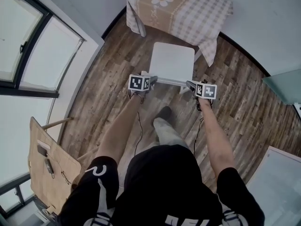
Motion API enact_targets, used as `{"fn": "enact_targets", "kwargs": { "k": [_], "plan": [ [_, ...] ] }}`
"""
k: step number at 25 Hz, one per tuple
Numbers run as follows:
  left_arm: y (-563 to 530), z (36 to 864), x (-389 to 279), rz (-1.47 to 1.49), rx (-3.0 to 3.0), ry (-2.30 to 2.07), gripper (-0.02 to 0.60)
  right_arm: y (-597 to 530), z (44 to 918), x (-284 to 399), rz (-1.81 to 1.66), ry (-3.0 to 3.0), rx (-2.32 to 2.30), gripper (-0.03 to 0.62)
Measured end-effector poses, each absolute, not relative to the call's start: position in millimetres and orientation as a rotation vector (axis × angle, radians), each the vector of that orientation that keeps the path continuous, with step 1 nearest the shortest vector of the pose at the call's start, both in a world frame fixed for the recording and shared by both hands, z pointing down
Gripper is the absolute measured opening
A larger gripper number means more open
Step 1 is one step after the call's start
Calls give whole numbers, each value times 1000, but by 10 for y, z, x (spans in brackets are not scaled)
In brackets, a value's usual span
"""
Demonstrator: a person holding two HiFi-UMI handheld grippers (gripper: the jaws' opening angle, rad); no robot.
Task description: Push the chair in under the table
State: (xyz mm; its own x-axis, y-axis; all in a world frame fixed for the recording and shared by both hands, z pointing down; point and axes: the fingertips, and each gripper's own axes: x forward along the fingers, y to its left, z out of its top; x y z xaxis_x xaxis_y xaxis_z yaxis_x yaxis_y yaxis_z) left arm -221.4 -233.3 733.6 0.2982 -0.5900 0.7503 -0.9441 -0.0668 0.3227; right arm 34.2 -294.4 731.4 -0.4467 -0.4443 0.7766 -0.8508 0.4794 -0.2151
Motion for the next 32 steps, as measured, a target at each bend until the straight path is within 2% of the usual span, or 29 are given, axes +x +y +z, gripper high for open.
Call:
{"fn": "enact_targets", "kwargs": {
  "k": [32],
  "plan": [
    [-4062,7367,-2994,580,1840,-1333,388,-4407,7339,-414,849,-2057,1158,491]
  ]
}}
